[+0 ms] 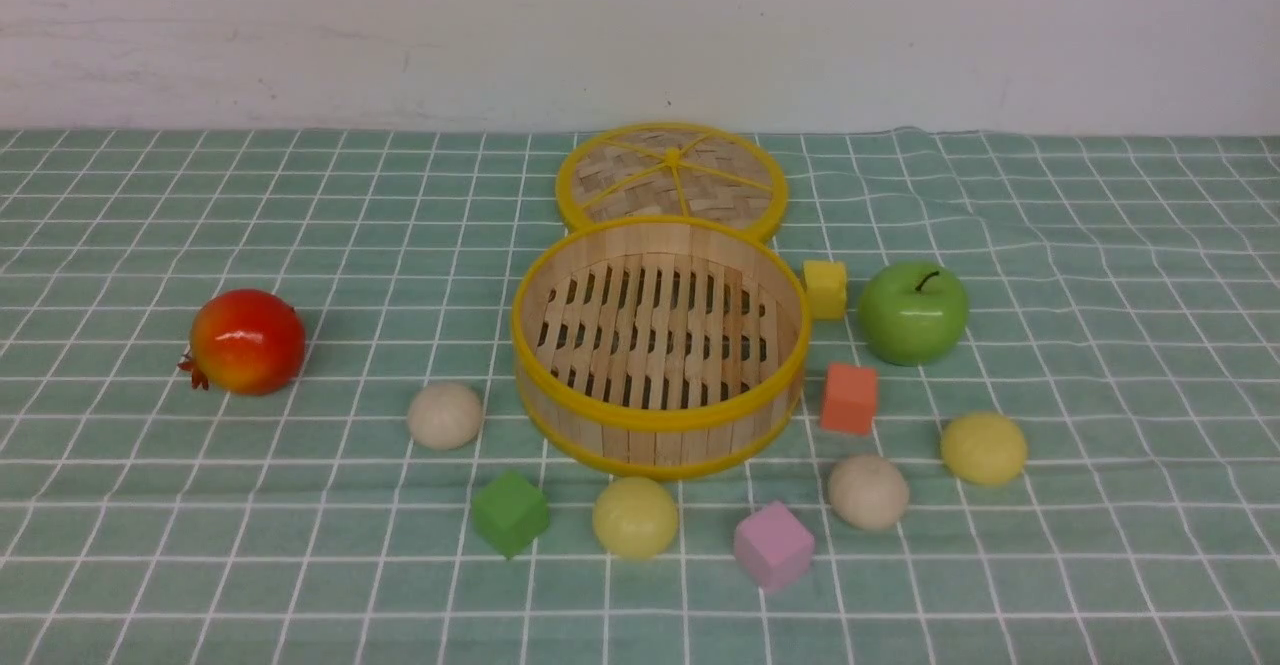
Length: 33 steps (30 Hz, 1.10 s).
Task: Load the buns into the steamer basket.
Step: Use the left arm to grab a steamed stuffed bun
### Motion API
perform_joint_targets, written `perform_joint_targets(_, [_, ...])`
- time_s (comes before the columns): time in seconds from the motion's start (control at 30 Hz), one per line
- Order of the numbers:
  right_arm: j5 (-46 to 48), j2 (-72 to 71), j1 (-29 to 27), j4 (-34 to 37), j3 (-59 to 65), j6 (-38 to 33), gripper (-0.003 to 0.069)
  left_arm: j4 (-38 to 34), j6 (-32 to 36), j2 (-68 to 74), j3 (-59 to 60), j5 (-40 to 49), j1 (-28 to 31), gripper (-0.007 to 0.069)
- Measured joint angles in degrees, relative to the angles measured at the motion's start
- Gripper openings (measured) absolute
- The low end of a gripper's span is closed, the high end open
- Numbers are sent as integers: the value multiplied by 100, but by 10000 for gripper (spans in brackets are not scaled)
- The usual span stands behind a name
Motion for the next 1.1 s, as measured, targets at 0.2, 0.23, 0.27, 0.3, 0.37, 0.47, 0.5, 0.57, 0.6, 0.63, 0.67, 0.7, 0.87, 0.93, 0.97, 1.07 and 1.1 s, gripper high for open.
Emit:
perform_joint_targets(0.2, [0, 0, 0, 0, 0, 0, 239, 0, 0, 0, 0, 0, 0, 218])
perform_joint_targets(0.23, [0, 0, 0, 0, 0, 0, 239, 0, 0, 0, 0, 0, 0, 218])
perform_joint_targets(0.27, [0, 0, 0, 0, 0, 0, 239, 0, 0, 0, 0, 0, 0, 218])
perform_joint_targets(0.3, [0, 0, 0, 0, 0, 0, 239, 0, 0, 0, 0, 0, 0, 218])
perform_joint_targets(0.37, [0, 0, 0, 0, 0, 0, 239, 0, 0, 0, 0, 0, 0, 218])
perform_joint_targets(0.47, [0, 0, 0, 0, 0, 0, 239, 0, 0, 0, 0, 0, 0, 218])
perform_joint_targets(0.5, [0, 0, 0, 0, 0, 0, 239, 0, 0, 0, 0, 0, 0, 218])
perform_joint_targets(0.57, [0, 0, 0, 0, 0, 0, 239, 0, 0, 0, 0, 0, 0, 221])
perform_joint_targets(0.6, [0, 0, 0, 0, 0, 0, 239, 0, 0, 0, 0, -6, 0, 221])
perform_joint_targets(0.63, [0, 0, 0, 0, 0, 0, 239, -5, 0, 0, 0, -33, 0, 221])
perform_joint_targets(0.67, [0, 0, 0, 0, 0, 0, 239, -38, -6, 0, 0, -102, 0, 222])
perform_joint_targets(0.7, [0, 0, 0, 0, 0, 0, 239, -158, -65, 0, 0, -240, 0, 223])
perform_joint_targets(0.87, [0, 0, 0, -41, 0, 0, 239, -1521, -772, 0, 0, -1045, 0, 228])
perform_joint_targets(0.93, [0, 0, 0, -41, 0, 0, 239, -2085, -993, 0, 0, -1400, 0, 229])
perform_joint_targets(0.97, [0, 0, 0, -41, 0, 0, 239, -2266, -1034, 0, 0, -1592, 0, 232])
perform_joint_targets(1.07, [0, 0, 0, -47, 0, 0, 239, -2555, -1087, 0, 0, -2052, 0, 235])
perform_joint_targets(1.1, [0, 0, 0, -47, 0, 0, 239, -2609, -1104, 0, -61, -2025, 0, 235])
